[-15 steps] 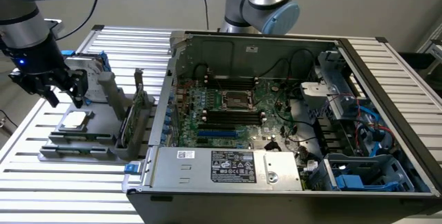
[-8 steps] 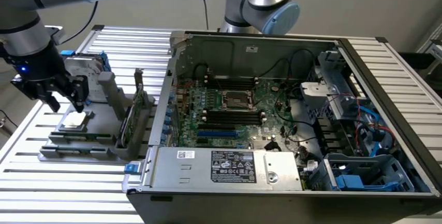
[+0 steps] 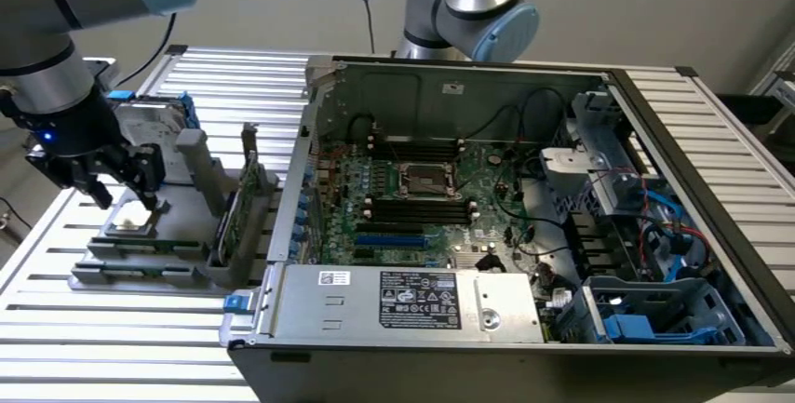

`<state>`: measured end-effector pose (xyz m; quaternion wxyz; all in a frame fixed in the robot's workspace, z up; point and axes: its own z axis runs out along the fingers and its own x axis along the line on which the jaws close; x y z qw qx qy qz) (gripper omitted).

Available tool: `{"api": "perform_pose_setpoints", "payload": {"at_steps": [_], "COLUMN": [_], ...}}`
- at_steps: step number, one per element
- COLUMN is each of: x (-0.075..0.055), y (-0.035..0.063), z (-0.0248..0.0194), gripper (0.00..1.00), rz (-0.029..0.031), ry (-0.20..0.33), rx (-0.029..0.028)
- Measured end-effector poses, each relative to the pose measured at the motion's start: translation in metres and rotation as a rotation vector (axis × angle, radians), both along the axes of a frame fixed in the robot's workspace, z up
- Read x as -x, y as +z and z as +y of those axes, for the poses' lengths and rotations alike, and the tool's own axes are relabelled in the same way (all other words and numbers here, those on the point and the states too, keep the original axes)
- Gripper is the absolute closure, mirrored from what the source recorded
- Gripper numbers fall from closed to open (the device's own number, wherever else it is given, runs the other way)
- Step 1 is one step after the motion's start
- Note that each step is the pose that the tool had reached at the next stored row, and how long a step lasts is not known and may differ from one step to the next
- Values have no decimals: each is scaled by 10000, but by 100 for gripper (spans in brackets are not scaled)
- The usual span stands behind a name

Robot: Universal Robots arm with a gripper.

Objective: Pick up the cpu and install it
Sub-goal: 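Pick up the cpu and move it towards the insertion slot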

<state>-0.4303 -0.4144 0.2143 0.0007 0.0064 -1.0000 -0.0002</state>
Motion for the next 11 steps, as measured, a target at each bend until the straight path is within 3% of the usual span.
{"api": "perform_pose_setpoints", "payload": {"at_steps": [2,9,11], "x": [0,6,11], "y": [-3,-82,-89], "z": [0,-1,-3], "gripper": [33,33,33], "rz": [-2,0,2], "ry": [-12,-294,-323], "rx": [-11,-39,-115]}}
